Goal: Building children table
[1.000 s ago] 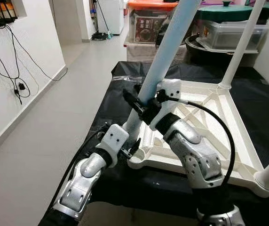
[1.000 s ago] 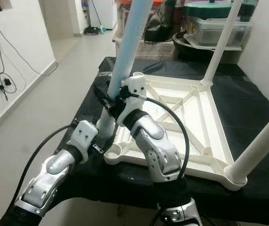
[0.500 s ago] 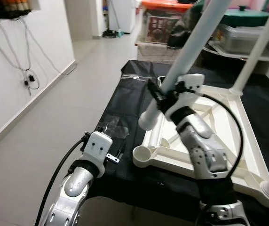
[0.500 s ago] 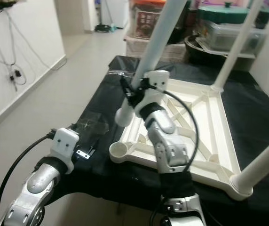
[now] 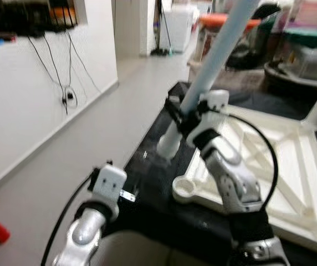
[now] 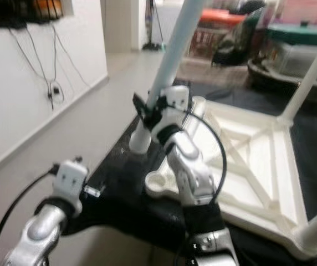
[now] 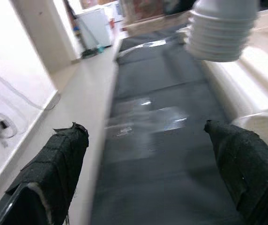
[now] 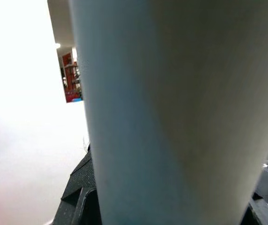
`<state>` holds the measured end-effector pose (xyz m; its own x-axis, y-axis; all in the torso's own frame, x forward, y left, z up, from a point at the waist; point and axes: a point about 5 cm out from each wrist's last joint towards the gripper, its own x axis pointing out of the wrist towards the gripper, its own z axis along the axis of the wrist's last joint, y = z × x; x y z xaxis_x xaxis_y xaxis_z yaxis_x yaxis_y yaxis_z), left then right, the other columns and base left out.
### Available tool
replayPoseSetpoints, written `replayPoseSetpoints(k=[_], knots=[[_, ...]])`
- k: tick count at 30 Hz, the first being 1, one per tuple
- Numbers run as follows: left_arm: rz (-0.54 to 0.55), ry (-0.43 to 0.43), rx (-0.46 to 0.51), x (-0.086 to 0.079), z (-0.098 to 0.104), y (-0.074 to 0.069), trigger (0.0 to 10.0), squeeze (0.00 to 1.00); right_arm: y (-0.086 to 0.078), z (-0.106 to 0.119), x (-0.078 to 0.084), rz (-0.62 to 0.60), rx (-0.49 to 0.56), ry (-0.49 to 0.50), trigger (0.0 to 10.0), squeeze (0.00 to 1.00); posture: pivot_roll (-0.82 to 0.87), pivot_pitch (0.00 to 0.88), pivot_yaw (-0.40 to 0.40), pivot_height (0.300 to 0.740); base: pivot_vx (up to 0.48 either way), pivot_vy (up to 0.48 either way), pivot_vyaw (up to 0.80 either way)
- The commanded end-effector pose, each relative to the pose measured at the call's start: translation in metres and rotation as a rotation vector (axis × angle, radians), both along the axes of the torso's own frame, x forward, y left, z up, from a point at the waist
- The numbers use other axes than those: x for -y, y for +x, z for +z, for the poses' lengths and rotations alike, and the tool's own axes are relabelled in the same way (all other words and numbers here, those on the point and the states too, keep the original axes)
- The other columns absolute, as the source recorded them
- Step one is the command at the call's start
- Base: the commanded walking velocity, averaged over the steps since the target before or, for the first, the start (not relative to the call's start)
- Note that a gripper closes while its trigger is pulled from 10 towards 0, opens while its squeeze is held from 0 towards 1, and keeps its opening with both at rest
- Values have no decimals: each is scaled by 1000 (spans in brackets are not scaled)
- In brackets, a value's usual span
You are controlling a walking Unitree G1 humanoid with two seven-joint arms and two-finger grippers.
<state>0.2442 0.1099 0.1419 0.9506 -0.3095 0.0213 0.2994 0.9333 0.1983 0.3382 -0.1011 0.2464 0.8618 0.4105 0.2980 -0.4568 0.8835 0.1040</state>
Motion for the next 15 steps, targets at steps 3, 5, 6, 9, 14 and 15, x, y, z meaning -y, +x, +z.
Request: replayPoseSetpoints(k=[3,5,6,9,14,15], knots=[[3,-8,-9,2,0,-1,10000,0,2,1,8,-26,-1,12,10000,0,163,0,-39,740,0,0,0],[8,-11,-12,2,0,-1,10000,0,2,0,8,-22,-4,8,10000,0,163,0,-39,740,0,0,0],[11,-15,-14,2,0,-1,10000,0,2,-1,7,-10,-10,3,10000,0,164,0,-41,740,0,0,0],[15,-20,-17,2,0,-2,10000,0,2,-2,6,15,-17,-4,10000,0,164,0,-40,740,0,0,0],[20,-54,-33,4,-1,-7,10000,0,2,-6,0,112,-34,-22,10000,0,166,4,-44,740,0,0,0],[21,-57,-35,5,-1,-8,10000,0,2,-6,0,115,-34,-24,10000,0,166,4,-44,740,0,0,0]])
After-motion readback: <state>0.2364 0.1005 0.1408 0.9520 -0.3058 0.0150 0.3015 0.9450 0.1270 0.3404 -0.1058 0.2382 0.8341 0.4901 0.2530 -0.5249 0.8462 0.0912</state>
